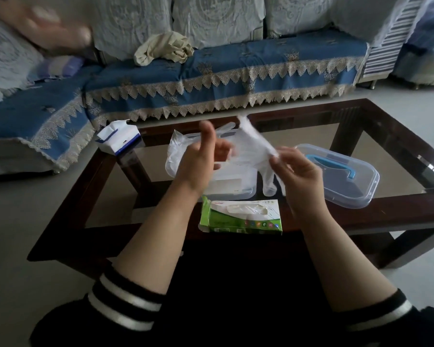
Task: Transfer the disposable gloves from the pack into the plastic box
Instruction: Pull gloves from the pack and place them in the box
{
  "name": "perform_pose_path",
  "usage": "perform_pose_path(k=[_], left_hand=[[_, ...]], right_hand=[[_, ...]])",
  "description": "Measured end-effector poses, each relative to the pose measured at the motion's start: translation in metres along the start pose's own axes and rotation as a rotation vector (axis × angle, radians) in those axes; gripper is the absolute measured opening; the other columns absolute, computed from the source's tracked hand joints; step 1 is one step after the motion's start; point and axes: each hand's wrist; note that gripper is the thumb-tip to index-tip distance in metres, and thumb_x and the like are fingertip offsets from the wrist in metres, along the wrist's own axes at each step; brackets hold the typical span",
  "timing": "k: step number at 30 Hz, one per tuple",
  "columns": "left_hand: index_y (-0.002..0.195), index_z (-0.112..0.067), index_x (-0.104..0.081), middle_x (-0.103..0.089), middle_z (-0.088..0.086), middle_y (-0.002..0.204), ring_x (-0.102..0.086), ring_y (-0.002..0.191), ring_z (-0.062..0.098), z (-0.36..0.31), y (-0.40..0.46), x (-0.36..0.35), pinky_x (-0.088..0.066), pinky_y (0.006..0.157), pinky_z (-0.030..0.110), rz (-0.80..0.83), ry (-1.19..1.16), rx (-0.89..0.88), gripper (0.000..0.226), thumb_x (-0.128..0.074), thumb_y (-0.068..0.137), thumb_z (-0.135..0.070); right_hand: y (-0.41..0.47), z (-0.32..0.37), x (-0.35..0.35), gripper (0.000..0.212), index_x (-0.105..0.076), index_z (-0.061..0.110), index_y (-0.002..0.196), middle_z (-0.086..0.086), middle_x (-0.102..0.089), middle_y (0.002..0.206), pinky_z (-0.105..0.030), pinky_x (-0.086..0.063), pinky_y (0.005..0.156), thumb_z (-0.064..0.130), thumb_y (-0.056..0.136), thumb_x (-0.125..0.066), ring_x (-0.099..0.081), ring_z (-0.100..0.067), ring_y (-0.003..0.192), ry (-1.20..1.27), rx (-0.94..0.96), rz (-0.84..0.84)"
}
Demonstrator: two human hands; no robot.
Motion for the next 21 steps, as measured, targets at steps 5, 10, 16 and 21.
perform_pose_path(k=[5, 10, 16, 21], left_hand=[[0.091, -0.005, -0.069, -0.071, 0.007, 0.083, -0.064, 0.077, 0.014, -0.014, 0.027, -0.009, -0.054, 0.080, 0.038, 0.066, 0.241, -0.014, 0.042, -0.059, 0.092, -0.046], [0.104, -0.018, -0.068, -0.068, -0.008, 0.082, -0.056, 0.058, -0.005, -0.015, 0.034, -0.003, -0.049, 0.061, 0.015, 0.331, 0.276, -0.168, 0.016, -0.056, 0.097, -0.011], [0.111, -0.021, -0.066, -0.071, -0.003, 0.084, -0.047, 0.052, 0.004, -0.018, 0.039, 0.006, -0.040, 0.051, 0.013, 0.467, 0.298, -0.229, 0.026, -0.053, 0.097, -0.004], [0.119, -0.017, -0.062, -0.071, -0.001, 0.088, -0.044, 0.044, -0.003, -0.013, 0.059, 0.018, -0.040, 0.048, 0.013, 0.293, 0.342, -0.275, 0.025, -0.049, 0.100, -0.006]], right_hand=[[-0.004, -0.011, -0.009, 0.026, -0.062, 0.037, 0.102, 0.003, -0.053, 0.123, -0.036, -0.044, 0.100, 0.042, 0.077, -0.069, -0.050, -0.016, 0.118, -0.507, 0.165, 0.059], [-0.002, -0.008, 0.000, 0.104, -0.023, 0.030, 0.147, 0.011, -0.023, 0.152, -0.008, -0.026, 0.102, 0.079, 0.063, -0.060, -0.025, -0.006, 0.139, -0.382, 0.010, 0.060], [0.007, -0.004, 0.010, 0.093, -0.031, 0.027, 0.143, 0.003, -0.063, 0.113, -0.017, -0.049, 0.079, 0.038, 0.065, -0.079, -0.060, -0.004, 0.105, -0.403, -0.255, 0.268], [0.012, 0.000, 0.012, 0.025, -0.064, -0.004, 0.102, -0.013, -0.072, 0.084, -0.038, -0.057, 0.070, 0.013, 0.085, -0.069, -0.068, -0.025, 0.073, -0.185, -0.394, 0.073]])
Point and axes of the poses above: each hand's wrist, its own y-axis towards the middle knuckle, its own x-axis out of the back of the hand, z = x × y
